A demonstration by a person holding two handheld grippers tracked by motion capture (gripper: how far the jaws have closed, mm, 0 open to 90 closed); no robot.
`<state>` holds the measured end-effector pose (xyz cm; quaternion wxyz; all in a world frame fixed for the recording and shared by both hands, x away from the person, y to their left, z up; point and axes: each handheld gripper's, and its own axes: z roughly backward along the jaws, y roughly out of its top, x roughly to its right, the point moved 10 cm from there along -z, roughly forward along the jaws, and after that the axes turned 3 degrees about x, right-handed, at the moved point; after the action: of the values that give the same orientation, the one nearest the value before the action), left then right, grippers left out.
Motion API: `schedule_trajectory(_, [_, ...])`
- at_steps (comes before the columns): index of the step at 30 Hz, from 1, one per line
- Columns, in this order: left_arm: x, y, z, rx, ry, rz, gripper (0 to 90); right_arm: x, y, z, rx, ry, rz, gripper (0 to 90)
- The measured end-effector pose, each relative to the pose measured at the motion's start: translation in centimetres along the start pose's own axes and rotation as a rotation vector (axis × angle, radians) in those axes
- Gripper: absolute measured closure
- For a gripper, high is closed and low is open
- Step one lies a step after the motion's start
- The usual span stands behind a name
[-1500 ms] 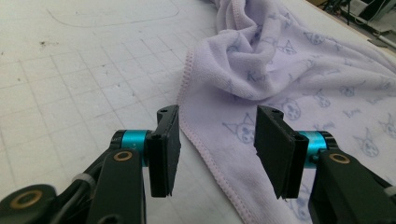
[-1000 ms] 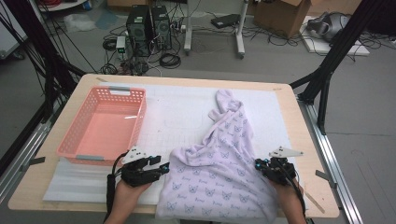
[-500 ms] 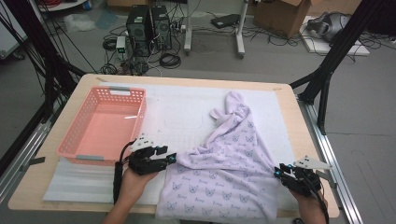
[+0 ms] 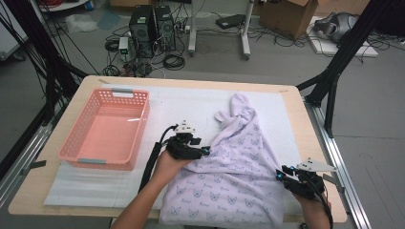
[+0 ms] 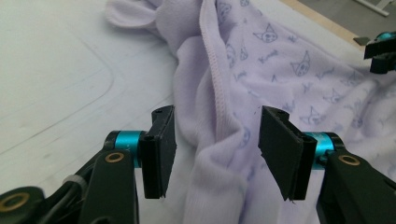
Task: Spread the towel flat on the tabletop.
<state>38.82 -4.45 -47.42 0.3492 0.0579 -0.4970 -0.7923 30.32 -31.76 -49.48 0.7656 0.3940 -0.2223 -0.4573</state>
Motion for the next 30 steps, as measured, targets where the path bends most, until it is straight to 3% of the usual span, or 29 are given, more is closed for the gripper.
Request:
schedule_trajectory(3, [0.2, -0.3, -1.2, -0.015, -0.001, 0.007, 47.0, 0.0, 0.0, 0.0, -0.001, 0.002, 0.001, 65.4])
schedule_trajectory(4, [0.3, -0.9, -2.2, -0.056, 0.009, -0.002, 48.8, 0.1, -0.1, 0.0, 0.0, 0.003, -0.002, 65.3])
schedule_trajectory(6, [0.0, -1.2, -2.7, -0.073, 0.034, 0.01, 58.6, 0.1, -0.1, 0.0, 0.0, 0.006, -0.008, 65.2])
schedule_trajectory(7, [-0.1, -1.1, -2.8, -0.06, 0.036, 0.007, 64.3, 0.2, -0.2, 0.0, 0.0, 0.006, -0.006, 65.0])
schedule_trajectory(8, [-0.4, -0.9, -2.6, -0.041, 0.053, -0.005, 75.5, 0.2, -0.2, 0.0, 0.0, 0.006, -0.007, 65.0])
schedule_trajectory(11, [-1.5, -0.1, -1.8, 0.002, 0.107, 0.01, 80.1, 0.2, -0.2, 0.1, 0.001, 0.008, -0.009, 65.0])
schedule_trajectory(14, [-4.0, 0.5, 0.0, 0.033, 0.217, 0.009, 82.2, 0.2, -0.2, 0.1, 0.0, 0.007, -0.012, 65.0])
schedule_trajectory(19, [-8.5, 0.3, 2.7, 0.07, 0.4, 0.061, 83.1, 0.0, -0.1, -0.1, 0.005, 0.008, -0.013, 64.4])
schedule_trajectory(23, [-10.9, -0.6, 4.6, 0.1, 0.497, 0.109, 83.8, -0.1, -0.1, -0.3, 0.005, 0.014, -0.016, 63.8])
schedule_trajectory(25, [-11.2, -1.2, 5.2, 0.121, 0.473, 0.152, 81.2, -0.2, -0.1, -0.4, 0.007, 0.015, -0.021, 63.1])
schedule_trajectory(26, [-11.1, -1.4, 5.3, 0.132, 0.442, 0.171, 74.4, -0.1, 0.0, -0.5, 0.013, 0.016, -0.021, 62.5])
schedule_trajectory(30, [-9.5, -2.0, 5.6, 0.119, 0.351, 0.132, 59.5, -0.2, 0.3, -1.2, 0.017, 0.022, -0.043, 61.9])
